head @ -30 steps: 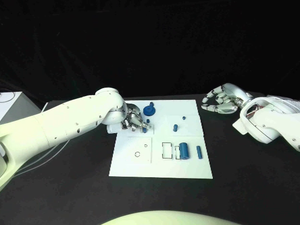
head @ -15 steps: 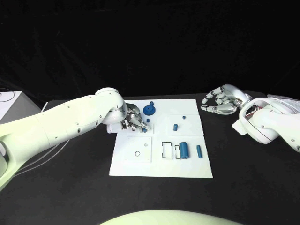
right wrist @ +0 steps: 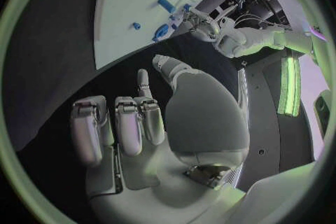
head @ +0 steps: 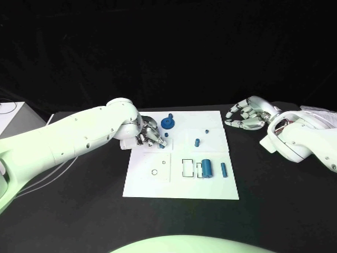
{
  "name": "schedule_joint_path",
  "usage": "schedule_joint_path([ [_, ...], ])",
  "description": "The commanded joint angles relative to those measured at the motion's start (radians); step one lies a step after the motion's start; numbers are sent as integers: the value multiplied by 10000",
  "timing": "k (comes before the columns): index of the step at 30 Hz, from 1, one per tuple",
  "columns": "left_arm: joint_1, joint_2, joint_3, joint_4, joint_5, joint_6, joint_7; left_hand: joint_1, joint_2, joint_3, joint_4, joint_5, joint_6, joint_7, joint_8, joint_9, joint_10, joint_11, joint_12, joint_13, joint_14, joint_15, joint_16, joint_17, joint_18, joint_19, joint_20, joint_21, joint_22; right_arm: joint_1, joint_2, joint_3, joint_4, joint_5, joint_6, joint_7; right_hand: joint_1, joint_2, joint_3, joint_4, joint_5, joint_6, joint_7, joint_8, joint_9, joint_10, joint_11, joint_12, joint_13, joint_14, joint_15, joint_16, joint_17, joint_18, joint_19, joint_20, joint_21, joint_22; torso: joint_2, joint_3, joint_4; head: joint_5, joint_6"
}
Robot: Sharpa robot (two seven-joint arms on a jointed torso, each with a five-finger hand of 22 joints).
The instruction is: Assemble the parts on the task board
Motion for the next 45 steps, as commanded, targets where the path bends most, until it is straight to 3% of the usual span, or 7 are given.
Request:
schedule_joint_path([
  [1,6,-8,2,40,643,-129,50,21,-44,375,-207,3,-28,-88,118,190,-45,-33,-61,-25,1057,-74,33,2632,-121,362,-59,-57,1516,-30,18,1,-16,-87,225,-29,-39,-62,-51,12,-38,-12,49,-50,14,1061,80,21,2634,1043,75,42,2632,-67,1030,62,39,2635,-3,-4,2,10,-20],
  [13,3,-210,14,314,1315,-1104,202,-38,3,2024,-1406,8,-137,-167,627,891,-56,-116,-238,-158,1057,-149,33,2632,-98,297,-119,-106,1425,-116,14,1,12,-76,364,-38,-30,-46,-52,20,-38,-12,50,-65,16,1061,81,21,2634,1043,76,42,2632,-67,1030,65,39,2635,0,7,-1,-2,-7],
  [25,2,-448,47,612,784,-1522,260,-258,-44,2779,-1903,79,-119,-186,955,1320,144,-146,-223,-34,1057,-181,33,2632,-101,313,-155,-99,1450,-131,-56,1,-7,56,-170,172,-2,-35,-59,29,-3,-19,55,-104,20,1061,84,21,2634,1043,78,42,2632,-67,1030,70,39,2635,-12,18,20,6,-64],
  [31,3,-460,47,622,34,-1434,250,-652,-171,3155,-2072,921,-3,-208,1074,1522,311,-176,-179,90,1057,-206,33,2632,-102,319,-179,-97,1460,-131,-73,2,-58,450,-1107,714,156,-11,-45,28,159,-35,81,-273,54,1061,101,21,2634,1043,89,42,2632,-61,1016,87,17,2618,-7,15,-1,57,-90],
  [33,3,-459,46,607,-227,-1382,232,-786,-203,3199,-2131,1311,49,-228,1092,1575,387,-195,-153,156,1057,-226,33,2632,-102,321,-197,-96,1464,-131,-74,2,-74,576,-1445,947,257,-18,15,8,321,-48,109,-379,95,1045,121,0,2612,1043,101,42,2632,87,698,99,-482,2235,-8,19,-3,64,-106],
  [38,3,-452,40,543,-694,-1207,187,-916,-221,3225,-2218,1650,114,-257,1100,1628,500,-225,-108,266,1057,-253,33,2632,-102,325,-222,-94,1471,-127,-68,3,-147,1130,-2127,1503,456,-49,232,-67,412,-94,165,-548,289,211,164,-1112,1539,774,143,-529,2103,581,-462,142,-2433,828,-11,20,5,80,-137],
  [45,5,-385,10,435,-941,-1187,161,-1168,-266,3209,-2349,2283,256,-319,1131,1722,755,-286,15,542,1057,-309,33,2632,-107,341,-271,-85,1495,-118,-64,5,-251,1548,-2476,1801,516,-43,295,-105,451,-91,166,-571,328,161,162,-1182,1480,744,143,-588,2051,603,-516,144,-2563,743,4,2,8,82,-155],
])
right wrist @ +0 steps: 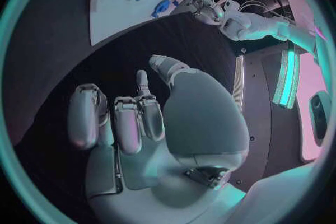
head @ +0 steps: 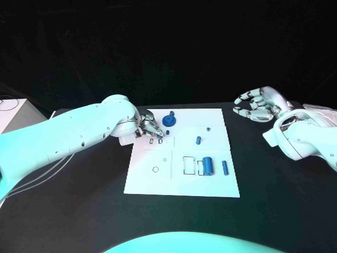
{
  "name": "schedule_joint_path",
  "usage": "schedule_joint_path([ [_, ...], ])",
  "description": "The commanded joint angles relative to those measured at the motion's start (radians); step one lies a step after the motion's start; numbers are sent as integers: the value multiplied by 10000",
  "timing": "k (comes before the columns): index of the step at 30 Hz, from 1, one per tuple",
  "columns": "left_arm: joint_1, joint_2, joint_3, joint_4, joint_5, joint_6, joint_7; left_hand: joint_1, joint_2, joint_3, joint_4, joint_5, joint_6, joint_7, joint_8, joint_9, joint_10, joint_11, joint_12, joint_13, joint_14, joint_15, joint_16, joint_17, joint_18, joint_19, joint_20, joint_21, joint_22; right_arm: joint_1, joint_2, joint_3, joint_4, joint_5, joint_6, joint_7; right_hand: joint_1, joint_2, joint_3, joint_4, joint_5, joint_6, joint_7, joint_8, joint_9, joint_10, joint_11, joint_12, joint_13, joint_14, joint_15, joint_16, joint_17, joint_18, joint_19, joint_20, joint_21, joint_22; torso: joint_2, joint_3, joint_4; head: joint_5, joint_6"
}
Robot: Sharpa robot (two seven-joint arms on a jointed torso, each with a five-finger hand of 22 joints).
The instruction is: Assemble the parts on the task board
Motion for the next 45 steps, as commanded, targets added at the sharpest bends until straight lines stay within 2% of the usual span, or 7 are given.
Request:
schedule_joint_path([
  [1,11,58,-21,-30,-540,143,53,-132,-12,1912,-1987,144,307,-199,60,1653,126,-6,81,98,1040,-84,33,2633,-111,353,-64,-32,1516,4,0,3,-22,495,-617,623,97,-22,91,-10,44,-19,88,-59,22,120,66,-51,1459,732,71,-87,2032,138,-88,-14,-101,710,12,-8,-4,2,-16],
  [8,13,144,-58,-16,-913,225,47,-187,-28,1897,-2015,261,354,-222,80,1678,264,-29,165,274,1040,-102,33,2633,-117,369,-77,-22,1541,17,9,12,-21,422,-726,685,107,-29,109,-19,61,-48,99,-85,28,114,73,-59,1454,724,76,-103,2018,140,-92,-12,-123,698,16,3,-16,55,-54],
  [16,11,216,-118,0,-1056,205,49,-189,-17,1916,-2047,328,379,-238,86,1688,299,-44,185,314,1040,-116,33,2633,-116,365,-85,-25,1535,30,30,22,-34,387,-766,693,87,-54,105,-15,70,-67,111,-107,36,115,84,-57,1458,721,82,-108,2014,142,-97,-9,-148,683,22,-7,-7,114,-128],
  [20,11,234,-152,27,-1136,204,54,-187,-20,1920,-2063,344,389,-242,88,1691,301,-49,187,314,1040,-121,33,2633,-115,363,-88,-26,1532,32,42,25,-33,308,-767,702,75,-66,103,-11,86,-75,116,-117,40,107,88,-68,1448,720,86,-109,2013,146,-105,-7,-170,668,14,-10,-18,178,-119],
  [34,8,235,-210,191,-1610,523,90,-186,-23,1920,-2071,350,396,-244,88,1692,300,-51,186,310,1040,-123,33,2633,-120,377,-90,-17,1554,33,67,27,-30,252,-644,673,-51,-123,50,62,122,-69,124,-147,73,189,101,35,1549,758,99,-30,2084,112,-17,5,-64,751,9,-18,-5,182,-170],
  [45,7,189,-225,236,-1668,593,80,-178,-19,1926,-2087,362,410,-250,88,1696,291,-57,178,291,1040,-129,33,2633,-117,368,-94,-23,1540,33,68,27,-48,253,-585,674,-117,-130,16,113,78,-34,113,-151,104,226,96,81,1591,779,100,11,2120,93,40,8,1,802,9,-14,-21,253,-200],
])
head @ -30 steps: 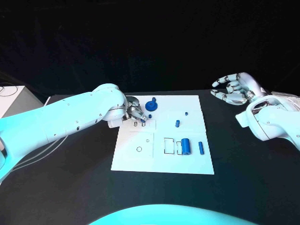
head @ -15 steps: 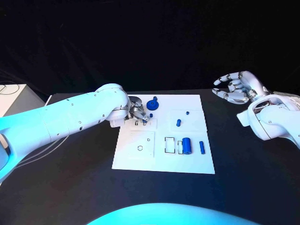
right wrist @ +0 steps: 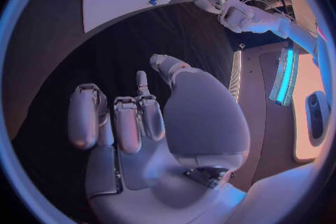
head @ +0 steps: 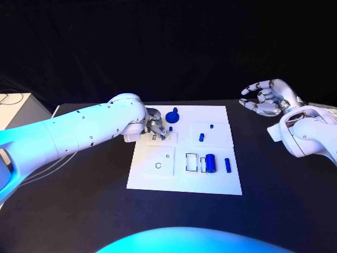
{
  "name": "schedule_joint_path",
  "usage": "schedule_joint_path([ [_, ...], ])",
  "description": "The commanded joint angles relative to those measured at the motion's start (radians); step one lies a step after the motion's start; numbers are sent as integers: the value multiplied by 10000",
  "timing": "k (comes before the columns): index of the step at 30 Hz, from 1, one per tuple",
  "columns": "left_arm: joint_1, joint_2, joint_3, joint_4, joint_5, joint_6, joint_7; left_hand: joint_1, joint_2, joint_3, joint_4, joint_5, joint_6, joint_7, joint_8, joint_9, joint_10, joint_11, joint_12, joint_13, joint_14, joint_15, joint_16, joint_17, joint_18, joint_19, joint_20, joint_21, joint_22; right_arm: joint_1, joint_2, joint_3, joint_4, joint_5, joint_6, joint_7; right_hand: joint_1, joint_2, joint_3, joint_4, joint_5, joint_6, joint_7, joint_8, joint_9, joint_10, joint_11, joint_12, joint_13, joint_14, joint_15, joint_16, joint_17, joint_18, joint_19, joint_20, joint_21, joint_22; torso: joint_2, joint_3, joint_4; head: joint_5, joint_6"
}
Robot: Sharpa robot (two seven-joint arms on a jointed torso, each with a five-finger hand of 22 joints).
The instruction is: Assemble the parts on the task board
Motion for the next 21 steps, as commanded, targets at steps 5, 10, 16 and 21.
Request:
schedule_joint_path([
  [5,7,-17,0,54,-182,232,75,20,127,1983,-2037,47,225,-138,62,452,41,13,28,-29,1058,-79,33,2633,-116,326,-60,-26,1534,5,11,6,-8,-104,145,106,-64,6,-6,81,-17,45,33,-34,18,264,62,31,1596,814,65,67,2114,97,37,6,38,798,1,2,3,29,-11],
  [10,7,-22,0,57,-206,263,70,20,127,1983,-2037,47,225,-138,62,452,41,13,28,-29,1058,-79,33,2633,-116,326,-60,-26,1534,5,12,6,-13,-104,171,93,-64,6,-6,81,-17,45,33,-34,18,264,62,31,1596,814,65,67,2114,97,37,6,38,798,5,1,4,35,-20],
  [16,6,-11,-1,57,-215,323,63,20,127,1983,-2037,47,225,-138,62,452,41,13,28,-29,1058,-79,33,2633,-116,326,-60,-26,1534,5,20,6,-16,-104,195,86,-64,6,-6,81,-17,45,33,-34,18,264,62,31,1596,814,65,67,2114,97,37,6,38,798,7,5,4,41,-36],
  [21,5,5,-8,31,-218,350,58,22,127,1984,-2045,50,232,-140,59,453,31,11,20,-45,1058,-83,33,2633,-115,323,-63,-28,1530,5,22,6,-20,-104,236,61,-72,9,-11,91,-32,62,25,-34,30,265,56,30,1595,817,61,71,2117,96,42,5,36,798,6,4,3,71,-42],
])
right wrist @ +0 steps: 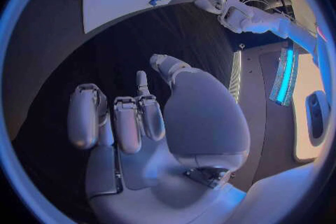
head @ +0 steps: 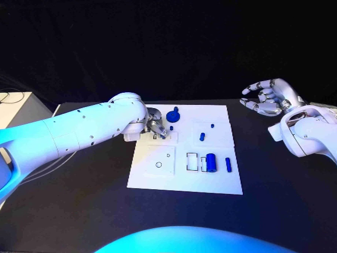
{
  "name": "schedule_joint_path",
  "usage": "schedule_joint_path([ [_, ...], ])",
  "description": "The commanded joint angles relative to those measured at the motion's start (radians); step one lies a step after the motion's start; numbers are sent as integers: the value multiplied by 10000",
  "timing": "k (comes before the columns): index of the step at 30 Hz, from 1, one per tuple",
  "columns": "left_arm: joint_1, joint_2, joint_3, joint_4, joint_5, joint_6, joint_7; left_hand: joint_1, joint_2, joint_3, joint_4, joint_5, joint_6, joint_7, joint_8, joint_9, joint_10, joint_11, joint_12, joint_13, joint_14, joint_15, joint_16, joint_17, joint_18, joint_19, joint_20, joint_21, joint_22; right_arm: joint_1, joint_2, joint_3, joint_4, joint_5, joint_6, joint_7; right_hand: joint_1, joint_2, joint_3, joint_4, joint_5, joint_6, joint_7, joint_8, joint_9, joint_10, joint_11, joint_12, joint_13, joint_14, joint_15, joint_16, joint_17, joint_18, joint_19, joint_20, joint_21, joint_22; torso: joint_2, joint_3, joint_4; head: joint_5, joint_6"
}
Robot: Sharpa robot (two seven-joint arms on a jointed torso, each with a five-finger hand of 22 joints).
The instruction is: Assemble the parts on the task board
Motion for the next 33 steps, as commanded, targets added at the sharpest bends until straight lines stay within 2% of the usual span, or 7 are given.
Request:
schedule_joint_path([
  [1,5,25,-3,-1,-67,198,60,-10,96,1984,-2044,68,228,-137,27,400,32,9,20,-9,1058,-84,33,2633,-115,323,-64,-28,1530,4,8,6,-1,-100,183,61,-72,9,14,66,-32,61,26,-34,21,265,57,31,1588,817,61,71,2119,97,42,5,37,801,3,2,-3,27,-2],
  [18,-2,137,-76,-151,-144,181,57,-10,96,1984,-2044,68,228,-137,27,400,32,9,20,-9,1058,-84,33,2633,-115,323,-64,-28,1530,4,1,6,5,-100,196,19,-76,11,12,71,-38,66,23,-36,26,261,54,24,1582,810,59,57,2106,103,32,4,12,784,5,2,5,-16,-27],
  [24,-3,137,-103,-157,-167,200,55,-9,101,1985,-2049,68,235,-138,20,402,37,7,20,-2,1058,-87,33,2633,-112,313,-68,-35,1514,4,-3,6,8,-100,205,16,-76,11,12,71,-38,66,23,-36,26,261,54,24,1582,810,59,57,2106,103,32,4,12,784,3,4,-10,-2,-36],
  [33,-3,129,-113,-178,-267,306,46,-8,101,1986,-2051,69,236,-139,18,402,44,6,24,10,1058,-88,33,2633,-114,319,-69,-31,1525,4,-4,6,2,-99,213,15,-76,11,12,71,-38,66,23,-36,26,261,54,24,1582,810,59,57,2106,103,32,4,12,784,5,5,7,-32,-47],
])
